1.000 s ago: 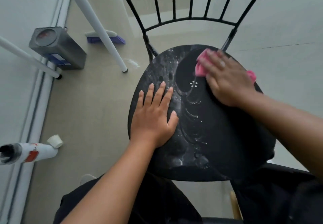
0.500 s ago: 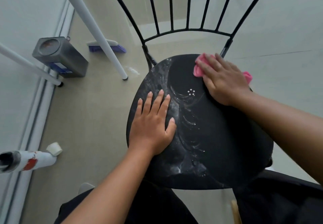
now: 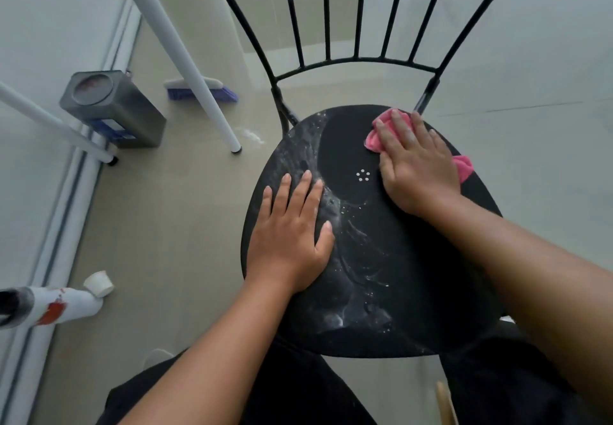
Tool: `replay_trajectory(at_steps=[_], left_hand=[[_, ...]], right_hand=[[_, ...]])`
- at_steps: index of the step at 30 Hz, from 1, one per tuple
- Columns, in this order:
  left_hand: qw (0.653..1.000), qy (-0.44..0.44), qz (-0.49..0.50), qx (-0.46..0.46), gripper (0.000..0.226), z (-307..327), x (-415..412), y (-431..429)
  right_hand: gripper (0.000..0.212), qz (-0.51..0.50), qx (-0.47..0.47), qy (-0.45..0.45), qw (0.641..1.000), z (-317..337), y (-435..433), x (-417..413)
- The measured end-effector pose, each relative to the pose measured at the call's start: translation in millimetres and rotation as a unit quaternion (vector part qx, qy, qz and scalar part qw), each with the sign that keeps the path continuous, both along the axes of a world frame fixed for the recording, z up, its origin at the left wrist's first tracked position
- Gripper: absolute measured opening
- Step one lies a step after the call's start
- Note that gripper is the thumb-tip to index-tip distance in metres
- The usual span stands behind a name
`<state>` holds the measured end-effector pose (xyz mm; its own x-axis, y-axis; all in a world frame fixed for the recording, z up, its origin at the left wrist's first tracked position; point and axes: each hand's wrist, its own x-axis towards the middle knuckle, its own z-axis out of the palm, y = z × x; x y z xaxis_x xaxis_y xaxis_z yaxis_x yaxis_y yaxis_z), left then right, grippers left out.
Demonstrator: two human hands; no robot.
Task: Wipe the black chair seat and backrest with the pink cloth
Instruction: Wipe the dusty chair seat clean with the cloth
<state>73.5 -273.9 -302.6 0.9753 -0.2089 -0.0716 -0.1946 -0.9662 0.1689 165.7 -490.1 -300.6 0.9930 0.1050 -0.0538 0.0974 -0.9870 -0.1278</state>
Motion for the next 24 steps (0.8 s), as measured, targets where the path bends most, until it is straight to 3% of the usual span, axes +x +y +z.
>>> replay_trajectory(at_steps=[3, 8, 11, 13, 15, 18, 22, 24], left_hand=[[1.0, -0.006, 0.0, 0.004, 0.069, -1, 0, 0], [1.0, 0.0, -0.004, 0.005, 0.07, 1, 0, -1], [1.0, 0.0, -0.004, 0.006, 0.069, -1, 0, 0], [1.0, -0.003, -0.004, 0.005, 0.069, -2, 0, 0], [1.0, -0.005, -0.002, 0.004, 0.068, -1, 1, 0], [1.0, -0.002, -0.005, 0.006, 0.068, 1, 0, 0], [1.0, -0.002, -0.003, 0.006, 0.066, 2, 1, -2], [1.0, -0.001, -0.002, 0.008, 0.066, 1, 0, -2]], right_hand=[[0.057, 0.019, 0.019, 0.004, 1.0, 0, 44, -9], [0.057, 0.214, -0.031, 0.013, 0.976, 7, -12, -107], [0.058, 0.131, -0.03, 0.029, 0.991, 8, -43, -70], [0.057, 0.018, -0.008, 0.013, 1.0, 4, -23, -35], [0.058, -0.021, 0.004, 0.009, 1.0, 2, 11, -19], [0.059, 0.062, -0.004, 0.011, 0.998, 3, 32, -56], [0.061, 0.247, -0.043, 0.011, 0.968, 9, -17, -147], [0.061, 0.234, -0.06, 0.007, 0.97, 8, -52, -139]])
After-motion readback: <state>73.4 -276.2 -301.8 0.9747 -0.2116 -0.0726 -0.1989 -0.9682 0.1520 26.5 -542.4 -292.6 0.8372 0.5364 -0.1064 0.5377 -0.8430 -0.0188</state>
